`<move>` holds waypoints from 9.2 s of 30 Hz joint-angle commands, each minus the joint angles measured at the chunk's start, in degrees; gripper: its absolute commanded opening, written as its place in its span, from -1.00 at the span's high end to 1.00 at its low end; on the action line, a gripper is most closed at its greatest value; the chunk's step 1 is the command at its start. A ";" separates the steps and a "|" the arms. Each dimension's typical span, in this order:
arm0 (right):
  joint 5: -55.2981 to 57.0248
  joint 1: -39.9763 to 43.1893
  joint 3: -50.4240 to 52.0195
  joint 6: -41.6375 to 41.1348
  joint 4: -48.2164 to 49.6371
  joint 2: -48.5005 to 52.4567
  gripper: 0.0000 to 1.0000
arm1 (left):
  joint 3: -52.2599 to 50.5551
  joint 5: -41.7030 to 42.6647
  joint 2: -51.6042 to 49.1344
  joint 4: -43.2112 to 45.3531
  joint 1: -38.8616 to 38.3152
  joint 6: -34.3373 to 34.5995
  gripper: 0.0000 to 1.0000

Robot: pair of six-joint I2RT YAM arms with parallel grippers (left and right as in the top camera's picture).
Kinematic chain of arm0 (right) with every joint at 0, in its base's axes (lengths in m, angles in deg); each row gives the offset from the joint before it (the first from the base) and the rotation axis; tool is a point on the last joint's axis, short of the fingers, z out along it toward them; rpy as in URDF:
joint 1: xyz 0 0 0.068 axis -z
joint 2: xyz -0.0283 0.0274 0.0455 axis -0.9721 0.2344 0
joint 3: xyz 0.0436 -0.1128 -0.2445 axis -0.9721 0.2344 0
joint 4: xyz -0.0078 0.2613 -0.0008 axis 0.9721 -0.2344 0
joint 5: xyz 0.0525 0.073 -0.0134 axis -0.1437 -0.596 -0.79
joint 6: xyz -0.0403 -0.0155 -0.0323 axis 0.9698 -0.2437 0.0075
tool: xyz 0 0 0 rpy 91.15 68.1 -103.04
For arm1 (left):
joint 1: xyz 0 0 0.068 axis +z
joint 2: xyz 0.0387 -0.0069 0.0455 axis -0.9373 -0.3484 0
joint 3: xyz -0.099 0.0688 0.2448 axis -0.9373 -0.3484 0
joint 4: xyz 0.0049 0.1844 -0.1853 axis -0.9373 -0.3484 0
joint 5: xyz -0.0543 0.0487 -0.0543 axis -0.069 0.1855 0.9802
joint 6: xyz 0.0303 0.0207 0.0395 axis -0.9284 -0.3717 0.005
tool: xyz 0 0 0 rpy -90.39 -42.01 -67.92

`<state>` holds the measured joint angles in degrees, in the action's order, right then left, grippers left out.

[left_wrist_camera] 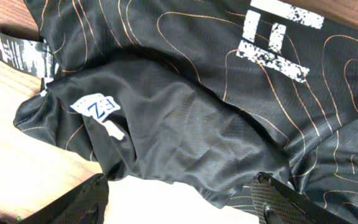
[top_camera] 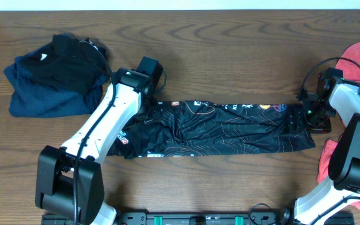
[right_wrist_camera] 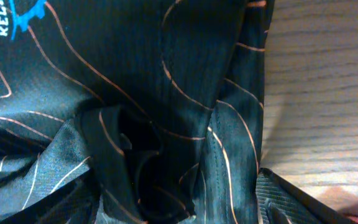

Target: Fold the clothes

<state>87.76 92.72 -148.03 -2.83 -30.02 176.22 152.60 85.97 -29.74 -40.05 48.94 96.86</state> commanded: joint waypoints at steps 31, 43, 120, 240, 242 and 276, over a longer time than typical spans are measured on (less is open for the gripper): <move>-2.47 0.02 3.72 -2.60 5.49 0.42 0.97 | 0.07 -1.16 1.20 -0.61 0.15 -4.55 -0.50; 7.52 5.42 -9.29 -9.03 -2.49 0.39 0.98 | 0.17 -1.14 10.95 -1.09 7.93 -6.82 -0.53; 15.96 -39.01 -11.67 -39.21 -11.91 0.52 0.02 | 0.15 -1.09 11.43 -2.64 10.62 -6.80 -0.86; -8.70 -42.86 -2.99 -18.18 6.54 0.02 0.57 | 0.15 -1.14 11.37 -3.39 10.62 -7.04 -0.86; -7.23 -42.82 -3.10 -20.09 6.51 -0.15 0.44 | 0.15 -1.14 11.37 -3.48 10.62 -7.04 -0.86; -5.31 -27.06 -8.66 -21.20 -2.73 -16.85 -0.98 | -15.93 15.41 1.07 14.75 11.34 -18.10 -0.96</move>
<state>82.08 65.40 -157.08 -24.19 -32.51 159.31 136.95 99.92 -25.63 -25.40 59.48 80.11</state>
